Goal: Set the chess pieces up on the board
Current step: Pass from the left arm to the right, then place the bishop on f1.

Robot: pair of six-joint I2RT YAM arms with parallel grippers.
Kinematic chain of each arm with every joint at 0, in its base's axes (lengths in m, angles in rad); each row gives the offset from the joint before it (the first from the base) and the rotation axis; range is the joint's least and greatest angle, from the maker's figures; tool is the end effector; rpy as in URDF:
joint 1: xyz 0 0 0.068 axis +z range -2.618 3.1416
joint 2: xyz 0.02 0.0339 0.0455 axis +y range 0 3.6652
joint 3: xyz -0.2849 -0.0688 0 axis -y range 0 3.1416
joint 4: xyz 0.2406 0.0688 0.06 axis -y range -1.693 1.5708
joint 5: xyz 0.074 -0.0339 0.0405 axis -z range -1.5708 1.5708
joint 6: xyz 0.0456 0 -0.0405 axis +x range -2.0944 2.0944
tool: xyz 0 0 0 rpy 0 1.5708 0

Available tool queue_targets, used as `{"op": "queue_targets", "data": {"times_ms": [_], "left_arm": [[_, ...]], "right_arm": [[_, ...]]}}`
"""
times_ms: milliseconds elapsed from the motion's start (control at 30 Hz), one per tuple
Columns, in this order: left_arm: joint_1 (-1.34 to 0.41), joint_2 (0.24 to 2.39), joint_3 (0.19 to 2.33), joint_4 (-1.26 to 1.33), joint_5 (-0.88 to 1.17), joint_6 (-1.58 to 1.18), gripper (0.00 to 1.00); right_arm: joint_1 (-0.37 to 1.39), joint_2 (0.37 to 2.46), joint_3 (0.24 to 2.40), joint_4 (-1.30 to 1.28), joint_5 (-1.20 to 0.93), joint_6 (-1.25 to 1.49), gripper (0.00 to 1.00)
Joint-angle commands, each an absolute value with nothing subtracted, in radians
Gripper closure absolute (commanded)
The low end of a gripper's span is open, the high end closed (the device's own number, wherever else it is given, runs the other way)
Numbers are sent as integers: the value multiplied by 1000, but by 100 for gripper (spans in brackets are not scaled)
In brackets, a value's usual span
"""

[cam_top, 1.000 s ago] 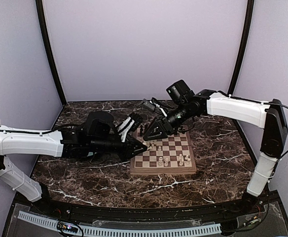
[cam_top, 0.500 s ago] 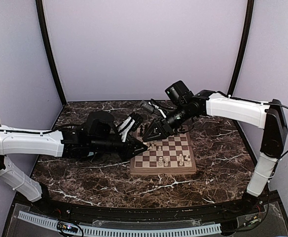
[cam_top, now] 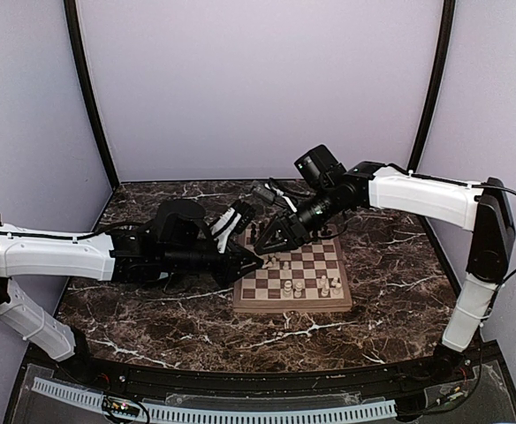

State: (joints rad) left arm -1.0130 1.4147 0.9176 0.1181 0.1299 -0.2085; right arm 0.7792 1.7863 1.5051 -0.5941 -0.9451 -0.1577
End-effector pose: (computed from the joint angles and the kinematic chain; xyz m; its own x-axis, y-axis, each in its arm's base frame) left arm 0.1678 -0.2802 0.2888 -0.3789 0.2196 -0.8990 0.8448 0.4786 -0.2392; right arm 0.2538 0.3026 0.3054 -0.4168 -0.5409 -0.7305 -0.8572 -0.0337 0.5139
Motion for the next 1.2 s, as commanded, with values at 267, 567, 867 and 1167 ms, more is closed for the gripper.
{"op": "queue_targets", "data": {"times_ms": [267, 567, 867, 1167], "left_arm": [[-1019, 1410, 945, 135, 86, -199, 75], [-1019, 1408, 921, 103, 86, -165, 50], [-1019, 1376, 885, 78, 47, -163, 49], [-1019, 1352, 882, 65, 12, -170, 49]], "right_arm": [[792, 1774, 1502, -613, -891, -201, 85], [714, 1629, 1353, -584, -717, -272, 87], [667, 1445, 1062, -496, -513, -435, 88], [667, 1439, 924, -426, -496, -539, 87]]}}
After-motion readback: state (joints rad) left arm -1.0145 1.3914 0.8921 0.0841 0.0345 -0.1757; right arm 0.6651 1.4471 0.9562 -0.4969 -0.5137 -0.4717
